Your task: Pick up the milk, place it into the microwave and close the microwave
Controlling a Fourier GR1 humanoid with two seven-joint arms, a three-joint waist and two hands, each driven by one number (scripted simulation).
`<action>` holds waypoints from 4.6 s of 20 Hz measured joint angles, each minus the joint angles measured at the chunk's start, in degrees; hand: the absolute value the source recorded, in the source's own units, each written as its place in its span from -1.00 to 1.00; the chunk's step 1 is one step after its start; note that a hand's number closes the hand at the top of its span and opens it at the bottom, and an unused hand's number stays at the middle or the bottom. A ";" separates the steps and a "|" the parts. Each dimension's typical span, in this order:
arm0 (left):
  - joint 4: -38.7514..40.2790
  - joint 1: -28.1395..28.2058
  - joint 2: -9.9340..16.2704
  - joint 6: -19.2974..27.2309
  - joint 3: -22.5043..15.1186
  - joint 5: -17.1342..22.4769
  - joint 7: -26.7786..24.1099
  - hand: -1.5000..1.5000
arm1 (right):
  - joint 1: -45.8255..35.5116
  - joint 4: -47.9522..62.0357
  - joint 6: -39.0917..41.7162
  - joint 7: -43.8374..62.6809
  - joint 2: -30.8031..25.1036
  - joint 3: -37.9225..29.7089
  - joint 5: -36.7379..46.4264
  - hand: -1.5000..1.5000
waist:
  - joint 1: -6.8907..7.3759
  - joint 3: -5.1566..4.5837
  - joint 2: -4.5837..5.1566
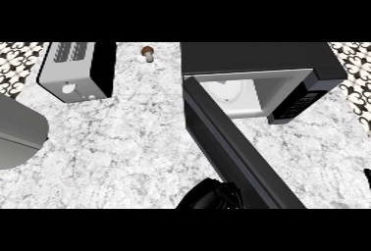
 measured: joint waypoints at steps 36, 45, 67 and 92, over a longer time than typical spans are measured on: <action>9.77 -28.25 -0.52 22.55 3.45 31.39 -10.77 -1.00 | -6.32 -13.00 7.08 10.78 -11.24 -1.11 -16.65 -1.00 | -14.85 -0.08 4.00; 13.50 -33.23 -0.55 24.11 4.24 35.93 -12.69 -1.00 | -8.81 -13.04 8.44 12.75 -13.56 -0.92 -20.11 -1.00 | -17.03 0.03 4.80; 17.40 -36.29 -0.39 26.81 1.92 44.25 -18.59 -1.00 | -12.94 -11.43 9.99 15.89 -18.55 -2.36 -26.31 -1.00 | -19.79 0.14 5.26; 19.41 -38.03 0.36 27.83 -1.74 50.51 -22.49 -1.00 | -15.31 -10.33 12.07 18.61 -22.42 -2.34 -31.51 -1.00 | -20.15 0.40 4.81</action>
